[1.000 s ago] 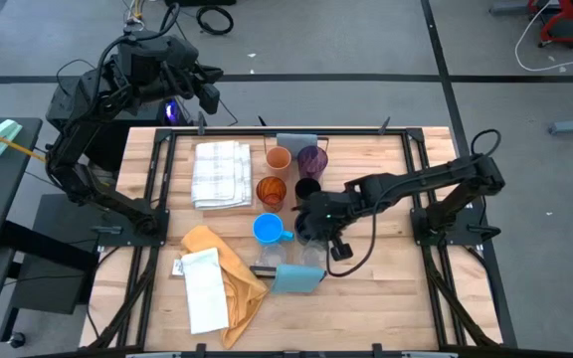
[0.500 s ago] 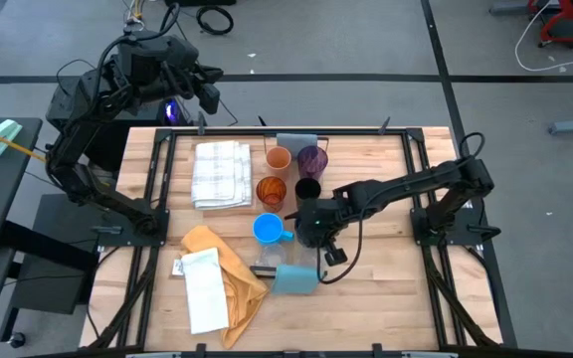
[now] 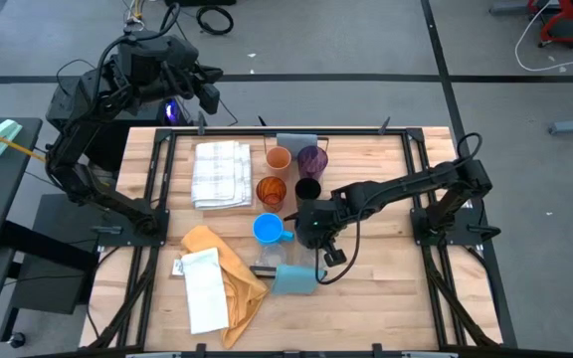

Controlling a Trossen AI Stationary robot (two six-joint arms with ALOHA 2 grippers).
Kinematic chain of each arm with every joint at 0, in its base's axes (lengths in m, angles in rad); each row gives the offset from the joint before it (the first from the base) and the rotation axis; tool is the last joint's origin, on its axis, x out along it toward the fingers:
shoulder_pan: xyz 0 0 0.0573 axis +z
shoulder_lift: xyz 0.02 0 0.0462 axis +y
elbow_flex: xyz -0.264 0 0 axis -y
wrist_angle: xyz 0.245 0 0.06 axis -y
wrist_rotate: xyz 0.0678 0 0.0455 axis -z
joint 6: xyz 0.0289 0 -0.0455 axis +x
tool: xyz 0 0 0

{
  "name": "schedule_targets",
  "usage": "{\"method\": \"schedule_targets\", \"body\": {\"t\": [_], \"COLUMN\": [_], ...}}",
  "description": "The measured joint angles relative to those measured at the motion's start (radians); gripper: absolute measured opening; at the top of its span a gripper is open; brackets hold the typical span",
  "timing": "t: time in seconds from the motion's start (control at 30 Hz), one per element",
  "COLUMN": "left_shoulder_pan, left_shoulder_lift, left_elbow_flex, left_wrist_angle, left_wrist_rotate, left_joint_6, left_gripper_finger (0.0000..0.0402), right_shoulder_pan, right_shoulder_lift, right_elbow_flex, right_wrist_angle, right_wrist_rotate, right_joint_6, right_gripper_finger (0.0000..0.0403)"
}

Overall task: Stack small to large cups/mugs on shelf
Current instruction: Put the transparent mug on the shelf

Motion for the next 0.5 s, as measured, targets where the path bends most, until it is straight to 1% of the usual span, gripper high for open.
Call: {"method": "schedule_targets", "body": {"t": [0.3, 0.5], "left_shoulder_pan": [0.0, 0.0], "left_shoulder_lift": [0.0, 0.0], "left_elbow_flex": [0.0, 0.0], "left_wrist_angle": [0.0, 0.0], "left_wrist_rotate": [0.0, 0.0], "left_joint_6": [-0.003, -0.003], "left_gripper_finger": [0.0036, 0.0028], "right_shoulder_pan": [0.0, 0.0], "right_shoulder_lift": [0.0, 0.0], "right_elbow_flex": [0.0, 0.0], "right_wrist_angle": [0.002, 0.003], "right_wrist_rotate": [0.0, 0.0], "right_joint_6": [0.0, 0.001], "right_gripper_finger": [0.0003, 0.0002]}}
